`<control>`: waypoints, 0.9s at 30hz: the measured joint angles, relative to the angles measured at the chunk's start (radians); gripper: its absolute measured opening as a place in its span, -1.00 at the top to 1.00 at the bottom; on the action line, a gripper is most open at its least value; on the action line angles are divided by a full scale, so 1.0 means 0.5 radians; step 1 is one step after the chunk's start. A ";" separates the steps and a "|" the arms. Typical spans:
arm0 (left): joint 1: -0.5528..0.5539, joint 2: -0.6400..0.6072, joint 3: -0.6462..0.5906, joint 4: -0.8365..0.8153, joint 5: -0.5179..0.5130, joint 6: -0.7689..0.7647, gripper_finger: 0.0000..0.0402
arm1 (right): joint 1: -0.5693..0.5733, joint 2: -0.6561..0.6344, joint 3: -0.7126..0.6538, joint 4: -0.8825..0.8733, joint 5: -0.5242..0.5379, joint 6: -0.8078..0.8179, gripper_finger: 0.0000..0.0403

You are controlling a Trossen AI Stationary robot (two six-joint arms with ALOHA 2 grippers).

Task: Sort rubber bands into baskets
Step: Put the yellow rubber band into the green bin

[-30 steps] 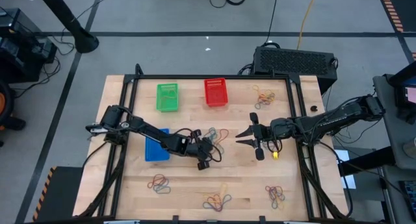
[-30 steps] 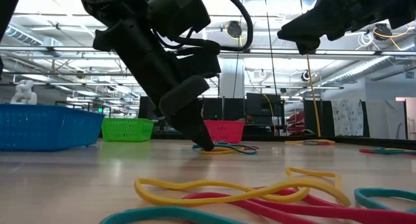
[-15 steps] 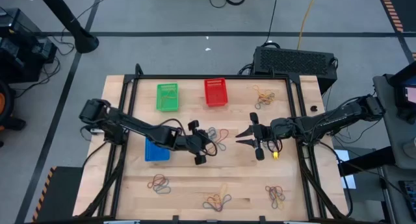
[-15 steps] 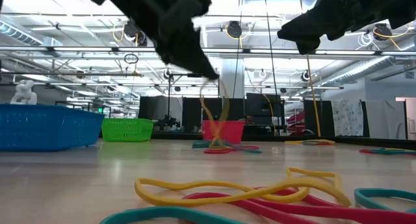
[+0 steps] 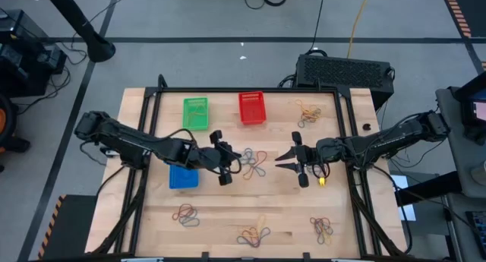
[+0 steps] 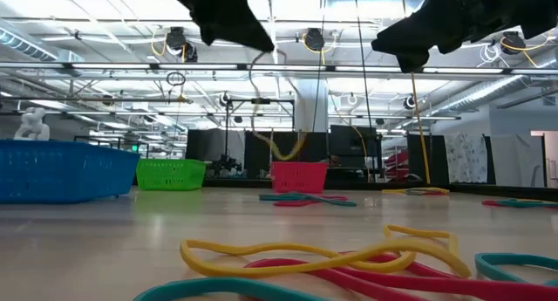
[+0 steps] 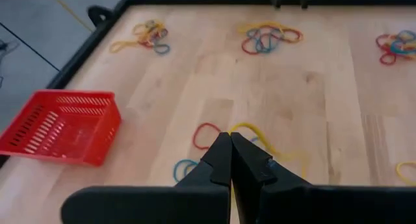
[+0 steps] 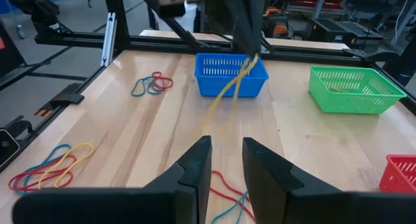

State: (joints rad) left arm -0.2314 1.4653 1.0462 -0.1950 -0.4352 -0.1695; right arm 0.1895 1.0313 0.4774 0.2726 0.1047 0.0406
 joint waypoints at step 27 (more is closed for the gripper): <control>0.726 -0.417 0.000 -1.070 -0.366 0.254 0.99 | 0.000 0.000 0.000 -0.001 0.000 0.001 0.61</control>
State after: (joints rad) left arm 0.1315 1.2570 1.0462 -0.7299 -0.6182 -0.0425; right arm 0.1897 1.0313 0.4774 0.2722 0.1047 0.0410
